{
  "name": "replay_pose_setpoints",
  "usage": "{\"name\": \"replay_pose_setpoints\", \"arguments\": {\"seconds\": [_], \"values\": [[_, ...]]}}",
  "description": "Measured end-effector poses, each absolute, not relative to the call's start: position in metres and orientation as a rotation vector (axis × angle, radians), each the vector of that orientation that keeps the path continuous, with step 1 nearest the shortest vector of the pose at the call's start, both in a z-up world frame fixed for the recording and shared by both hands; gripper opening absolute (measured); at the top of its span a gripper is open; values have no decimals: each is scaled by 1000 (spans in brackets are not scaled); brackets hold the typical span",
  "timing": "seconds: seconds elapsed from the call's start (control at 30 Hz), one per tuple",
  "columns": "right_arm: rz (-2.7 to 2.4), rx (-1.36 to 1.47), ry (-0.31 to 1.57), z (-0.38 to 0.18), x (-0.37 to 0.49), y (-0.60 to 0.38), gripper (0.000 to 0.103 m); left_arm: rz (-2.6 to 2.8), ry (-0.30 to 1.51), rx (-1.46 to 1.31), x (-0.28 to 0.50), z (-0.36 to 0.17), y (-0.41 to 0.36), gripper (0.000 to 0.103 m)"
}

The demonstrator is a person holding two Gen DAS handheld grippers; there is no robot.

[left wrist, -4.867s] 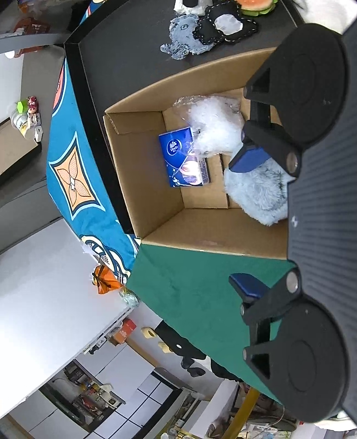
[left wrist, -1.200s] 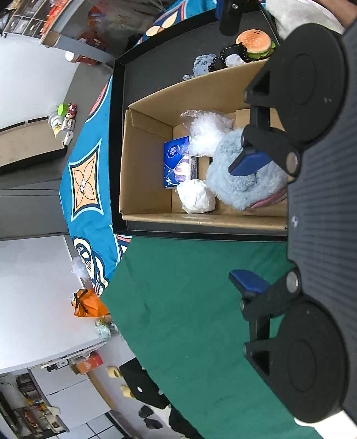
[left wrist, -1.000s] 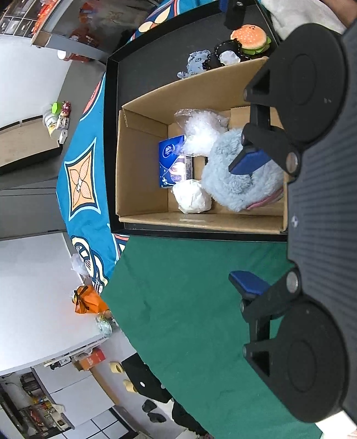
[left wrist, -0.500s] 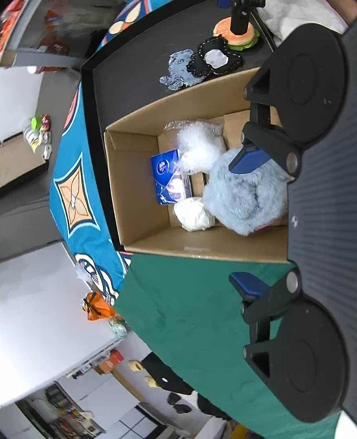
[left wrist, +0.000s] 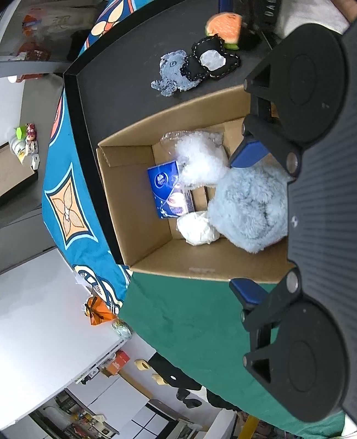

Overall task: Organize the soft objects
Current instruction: 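Grasp the hamburger plush with the right gripper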

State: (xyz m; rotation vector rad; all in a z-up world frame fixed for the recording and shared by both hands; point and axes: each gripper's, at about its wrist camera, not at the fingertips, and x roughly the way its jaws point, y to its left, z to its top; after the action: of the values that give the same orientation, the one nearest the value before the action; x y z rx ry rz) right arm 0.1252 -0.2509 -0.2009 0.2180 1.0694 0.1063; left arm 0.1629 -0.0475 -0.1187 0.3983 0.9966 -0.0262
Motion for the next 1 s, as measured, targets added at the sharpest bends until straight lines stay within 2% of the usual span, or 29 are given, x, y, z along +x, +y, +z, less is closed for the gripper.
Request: {"name": "replay_pose_setpoints", "arguments": {"seconds": [1.0], "values": [[74,325,871,-154,131,-277,46,-14,986,369,159,-109,-24,87]]}}
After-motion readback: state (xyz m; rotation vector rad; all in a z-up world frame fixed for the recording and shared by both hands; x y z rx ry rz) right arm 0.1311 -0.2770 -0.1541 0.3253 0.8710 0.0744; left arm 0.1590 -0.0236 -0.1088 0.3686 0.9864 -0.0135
